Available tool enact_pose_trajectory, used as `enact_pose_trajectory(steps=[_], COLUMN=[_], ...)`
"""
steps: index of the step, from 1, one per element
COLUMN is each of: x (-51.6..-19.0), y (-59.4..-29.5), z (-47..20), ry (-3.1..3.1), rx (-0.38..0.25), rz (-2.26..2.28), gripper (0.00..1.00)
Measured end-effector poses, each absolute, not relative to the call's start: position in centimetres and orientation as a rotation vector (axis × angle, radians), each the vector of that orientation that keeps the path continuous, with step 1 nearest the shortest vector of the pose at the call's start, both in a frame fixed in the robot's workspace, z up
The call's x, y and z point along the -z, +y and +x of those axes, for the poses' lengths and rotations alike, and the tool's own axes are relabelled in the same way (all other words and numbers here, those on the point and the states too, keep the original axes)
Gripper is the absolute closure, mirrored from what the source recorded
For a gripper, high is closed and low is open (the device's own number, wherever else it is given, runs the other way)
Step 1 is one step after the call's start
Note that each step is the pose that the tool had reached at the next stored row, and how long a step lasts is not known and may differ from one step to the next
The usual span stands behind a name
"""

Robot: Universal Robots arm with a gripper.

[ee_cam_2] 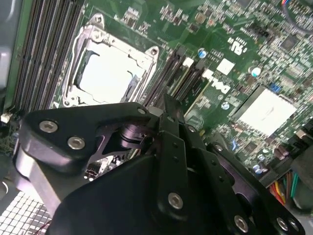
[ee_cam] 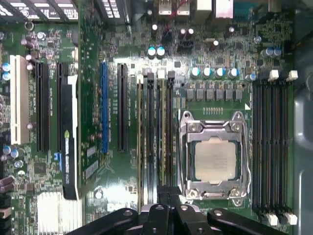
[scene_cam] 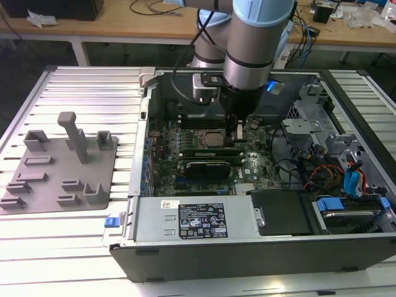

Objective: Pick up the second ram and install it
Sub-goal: 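Press down the second ram until it locks into place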

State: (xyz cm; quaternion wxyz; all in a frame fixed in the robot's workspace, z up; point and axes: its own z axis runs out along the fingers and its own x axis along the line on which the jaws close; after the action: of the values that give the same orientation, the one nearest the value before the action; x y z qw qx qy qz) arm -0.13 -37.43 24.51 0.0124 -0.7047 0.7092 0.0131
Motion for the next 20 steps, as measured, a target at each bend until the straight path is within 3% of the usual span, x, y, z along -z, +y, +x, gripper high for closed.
enact_pose_trajectory(steps=[20], x=[-24.2], y=[-37.4], z=[-6.6], ry=[2.211], rx=[-0.041], rz=[-2.196], gripper=[0.92])
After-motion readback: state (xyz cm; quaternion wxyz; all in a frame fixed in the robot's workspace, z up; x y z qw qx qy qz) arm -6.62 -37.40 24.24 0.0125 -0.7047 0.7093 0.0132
